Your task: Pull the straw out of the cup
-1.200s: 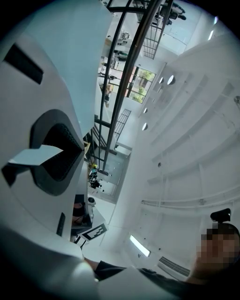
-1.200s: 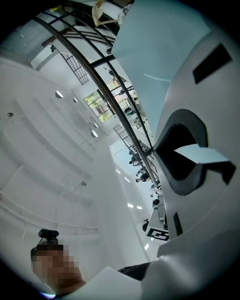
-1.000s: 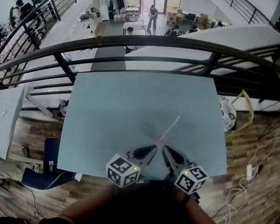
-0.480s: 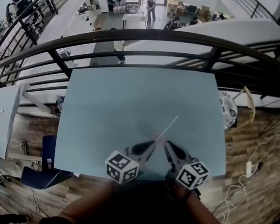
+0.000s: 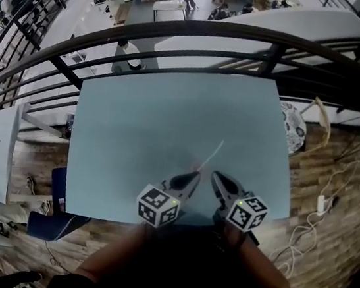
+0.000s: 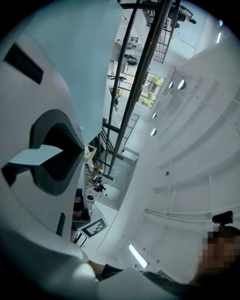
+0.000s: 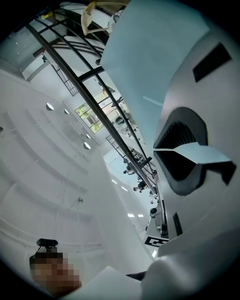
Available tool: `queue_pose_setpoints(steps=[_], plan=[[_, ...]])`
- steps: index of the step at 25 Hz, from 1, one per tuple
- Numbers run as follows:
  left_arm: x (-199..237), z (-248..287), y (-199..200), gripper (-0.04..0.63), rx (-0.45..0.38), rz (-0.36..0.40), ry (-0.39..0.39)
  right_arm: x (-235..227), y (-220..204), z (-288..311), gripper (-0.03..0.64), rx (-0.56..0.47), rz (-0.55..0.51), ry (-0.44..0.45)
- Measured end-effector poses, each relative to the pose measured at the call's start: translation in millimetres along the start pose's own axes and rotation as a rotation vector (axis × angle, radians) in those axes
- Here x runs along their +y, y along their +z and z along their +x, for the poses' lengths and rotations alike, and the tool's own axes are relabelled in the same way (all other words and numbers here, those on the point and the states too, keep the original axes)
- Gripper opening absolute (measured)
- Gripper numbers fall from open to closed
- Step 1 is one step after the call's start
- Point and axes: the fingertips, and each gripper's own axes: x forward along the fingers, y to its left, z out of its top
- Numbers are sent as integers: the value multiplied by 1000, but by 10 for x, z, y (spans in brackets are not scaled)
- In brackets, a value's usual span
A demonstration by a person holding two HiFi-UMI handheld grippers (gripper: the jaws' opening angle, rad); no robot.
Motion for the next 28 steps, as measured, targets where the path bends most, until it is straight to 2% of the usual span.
queue_pose_setpoints(steps=[6,12,16,28], plan=[[145,281,-134,11,54,10,8,-351,-115,133,17,38,24,-28],[309,506,-276,11,89,10,18,-730,-260,320,66,72,73,-53],[385,637,-346,11,109,10,23,-936,-291,427,74,86,86,-74],[463,819,-507,11,149,0,41,-1332,-442,763,94,155,85,-97]])
